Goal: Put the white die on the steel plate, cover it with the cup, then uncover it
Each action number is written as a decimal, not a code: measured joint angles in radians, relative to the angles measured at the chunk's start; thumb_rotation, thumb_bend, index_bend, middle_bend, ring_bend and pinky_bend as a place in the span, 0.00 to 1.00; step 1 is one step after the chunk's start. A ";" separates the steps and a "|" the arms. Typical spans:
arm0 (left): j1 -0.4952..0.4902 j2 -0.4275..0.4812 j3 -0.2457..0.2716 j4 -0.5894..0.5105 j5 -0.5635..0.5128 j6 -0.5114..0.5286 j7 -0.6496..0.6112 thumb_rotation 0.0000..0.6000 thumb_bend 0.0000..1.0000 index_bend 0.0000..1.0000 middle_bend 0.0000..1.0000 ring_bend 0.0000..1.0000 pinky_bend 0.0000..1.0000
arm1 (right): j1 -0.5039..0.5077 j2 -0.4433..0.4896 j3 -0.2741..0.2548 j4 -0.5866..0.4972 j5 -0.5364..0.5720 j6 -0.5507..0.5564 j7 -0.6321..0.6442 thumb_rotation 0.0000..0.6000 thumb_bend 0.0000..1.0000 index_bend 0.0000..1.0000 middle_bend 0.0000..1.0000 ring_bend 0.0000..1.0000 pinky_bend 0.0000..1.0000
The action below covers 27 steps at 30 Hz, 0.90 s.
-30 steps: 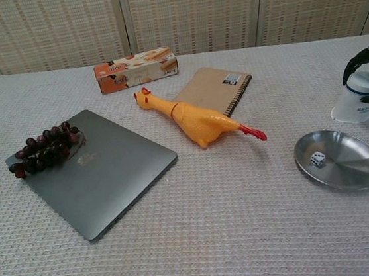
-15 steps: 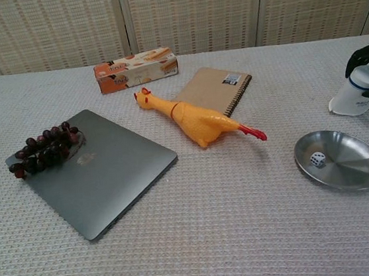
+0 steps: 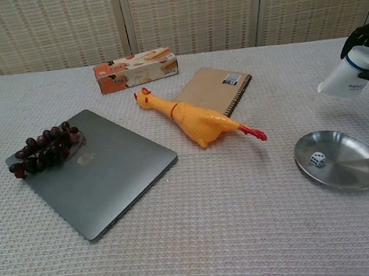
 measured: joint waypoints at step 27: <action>-0.006 -0.003 0.004 0.001 0.002 -0.012 -0.005 1.00 0.38 0.00 0.00 0.00 0.09 | 0.041 0.143 -0.157 -0.311 -0.180 -0.105 -0.005 1.00 0.31 0.63 0.44 0.31 0.55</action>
